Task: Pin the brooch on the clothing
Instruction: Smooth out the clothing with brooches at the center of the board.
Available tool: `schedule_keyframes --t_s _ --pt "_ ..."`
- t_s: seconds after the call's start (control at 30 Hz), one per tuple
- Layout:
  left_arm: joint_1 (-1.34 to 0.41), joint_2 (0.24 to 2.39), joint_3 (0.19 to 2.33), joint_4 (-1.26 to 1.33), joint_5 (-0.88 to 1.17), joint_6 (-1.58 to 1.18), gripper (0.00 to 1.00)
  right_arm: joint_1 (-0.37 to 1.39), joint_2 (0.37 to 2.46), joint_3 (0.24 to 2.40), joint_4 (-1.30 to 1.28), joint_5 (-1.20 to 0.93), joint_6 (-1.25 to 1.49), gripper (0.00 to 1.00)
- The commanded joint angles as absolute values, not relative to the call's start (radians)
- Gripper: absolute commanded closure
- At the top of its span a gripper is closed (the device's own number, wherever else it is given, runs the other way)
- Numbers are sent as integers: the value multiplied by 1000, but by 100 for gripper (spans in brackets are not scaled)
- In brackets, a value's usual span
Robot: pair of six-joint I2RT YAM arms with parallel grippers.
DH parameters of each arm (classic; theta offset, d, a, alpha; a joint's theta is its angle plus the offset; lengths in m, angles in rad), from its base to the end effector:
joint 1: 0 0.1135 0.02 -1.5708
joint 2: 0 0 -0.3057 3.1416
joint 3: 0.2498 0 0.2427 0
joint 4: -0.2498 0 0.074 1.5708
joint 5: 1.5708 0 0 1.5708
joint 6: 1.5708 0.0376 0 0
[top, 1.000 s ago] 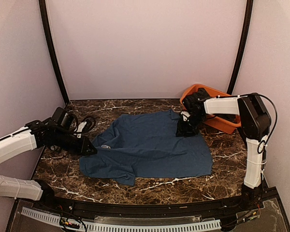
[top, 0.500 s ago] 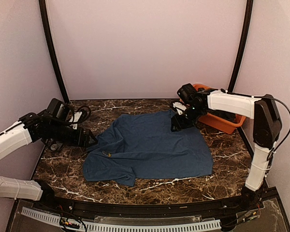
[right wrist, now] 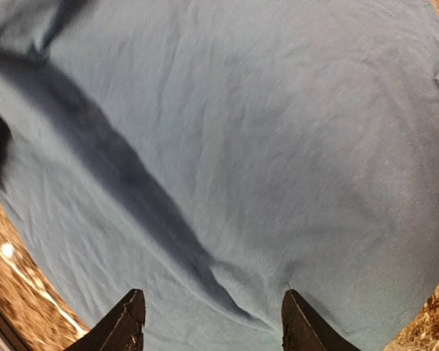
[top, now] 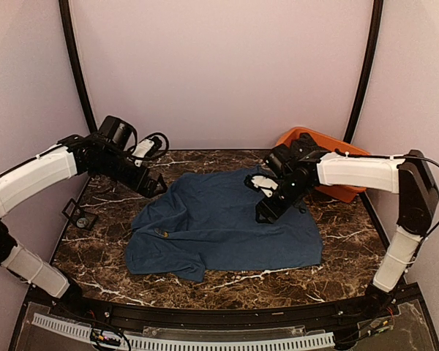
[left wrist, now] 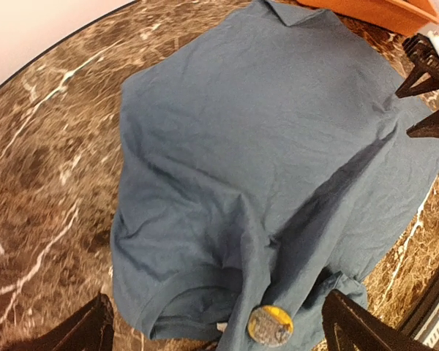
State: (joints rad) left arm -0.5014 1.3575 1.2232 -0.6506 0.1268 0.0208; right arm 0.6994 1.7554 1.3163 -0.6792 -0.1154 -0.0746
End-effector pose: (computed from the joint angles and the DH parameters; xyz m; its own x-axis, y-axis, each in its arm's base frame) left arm 0.2390 -0.1364 0.3616 -0.6081 0.3568 -0.7092 0.5680 0.8196 -0.0746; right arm 0.2751 0.2371 0.2682 -0.6358 -0.6316 -0.4437 -0.7274 0.6826 0.0707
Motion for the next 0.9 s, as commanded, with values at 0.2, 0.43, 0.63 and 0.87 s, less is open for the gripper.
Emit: schedule_keyframes --t_s 0.2,0.43,0.63,0.87 --pt "-518 1593 1379 -559 549 238 1 758 1670 1091 -574 44 -291 38" --pt "-588 1657 1368 -594 487 432 1 758 1723 1092 -581 62 -314 40" --pt "-600 1652 1299 -533 519 435 1 752 1760 1089 -598 36 -322 48" --pt "-600 1607 1220 -467 503 443 1 746 1784 1105 -600 13 -330 75"
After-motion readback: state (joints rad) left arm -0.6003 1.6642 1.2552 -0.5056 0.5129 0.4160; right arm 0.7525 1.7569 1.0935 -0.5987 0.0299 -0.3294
